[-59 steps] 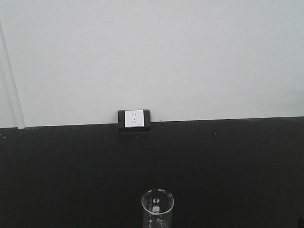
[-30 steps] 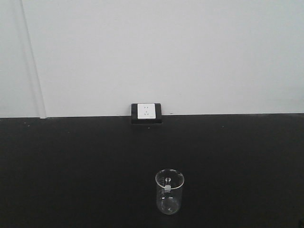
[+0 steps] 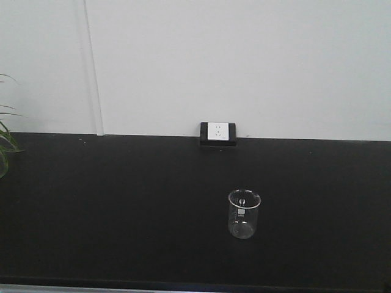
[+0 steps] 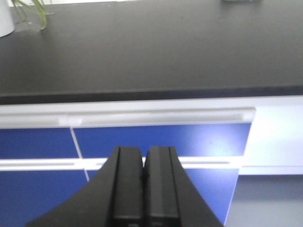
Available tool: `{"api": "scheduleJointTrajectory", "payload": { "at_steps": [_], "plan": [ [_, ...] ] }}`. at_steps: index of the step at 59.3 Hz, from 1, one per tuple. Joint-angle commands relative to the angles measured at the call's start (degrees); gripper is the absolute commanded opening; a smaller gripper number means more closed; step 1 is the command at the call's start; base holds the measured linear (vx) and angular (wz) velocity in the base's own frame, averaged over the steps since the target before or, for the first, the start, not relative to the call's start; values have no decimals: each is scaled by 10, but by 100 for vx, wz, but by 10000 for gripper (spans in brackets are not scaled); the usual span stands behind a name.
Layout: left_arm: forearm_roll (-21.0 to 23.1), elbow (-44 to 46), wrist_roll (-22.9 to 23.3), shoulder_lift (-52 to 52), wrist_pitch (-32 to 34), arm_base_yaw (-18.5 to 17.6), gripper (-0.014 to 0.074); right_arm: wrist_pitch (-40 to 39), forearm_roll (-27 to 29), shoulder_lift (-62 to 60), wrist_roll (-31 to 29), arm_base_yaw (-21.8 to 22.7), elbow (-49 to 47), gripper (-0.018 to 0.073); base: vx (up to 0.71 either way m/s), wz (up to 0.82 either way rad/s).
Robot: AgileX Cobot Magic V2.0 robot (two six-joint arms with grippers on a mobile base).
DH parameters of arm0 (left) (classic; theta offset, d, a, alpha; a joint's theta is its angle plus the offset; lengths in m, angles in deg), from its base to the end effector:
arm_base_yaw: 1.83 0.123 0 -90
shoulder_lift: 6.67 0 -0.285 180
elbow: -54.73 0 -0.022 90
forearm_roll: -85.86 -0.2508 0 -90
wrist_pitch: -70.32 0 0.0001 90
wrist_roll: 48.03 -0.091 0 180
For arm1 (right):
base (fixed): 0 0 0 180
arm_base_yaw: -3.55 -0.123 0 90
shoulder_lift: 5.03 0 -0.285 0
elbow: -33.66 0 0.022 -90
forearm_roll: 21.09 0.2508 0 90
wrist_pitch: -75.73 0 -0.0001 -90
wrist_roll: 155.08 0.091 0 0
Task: Grab transparent chemical and place on left bench
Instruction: 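Drive the base to the bench with white bins, holding the pipette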
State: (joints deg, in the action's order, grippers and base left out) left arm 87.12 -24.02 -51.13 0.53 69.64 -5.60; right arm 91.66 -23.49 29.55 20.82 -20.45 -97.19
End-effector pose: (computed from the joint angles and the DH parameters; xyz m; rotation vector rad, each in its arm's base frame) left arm 0.0566 -0.0038 0.2036 0.0742 1.5102 -0.0272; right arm 0.0936 0.0405 0.3187 -0.4492 1.6851 0.2153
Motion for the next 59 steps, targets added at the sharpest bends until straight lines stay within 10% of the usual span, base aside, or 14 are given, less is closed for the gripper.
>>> {"api": "scheduleJointTrajectory", "payload": {
  "at_steps": [1,59],
  "plan": [
    [0,-9,4,-11,45,-1,-3,-46,-4,2,1,2,-17,-1,-30,8],
    [0,-9,4,-11,45,-1,-3,-46,-4,2,1,2,-17,0,-33,22]
  ]
}}
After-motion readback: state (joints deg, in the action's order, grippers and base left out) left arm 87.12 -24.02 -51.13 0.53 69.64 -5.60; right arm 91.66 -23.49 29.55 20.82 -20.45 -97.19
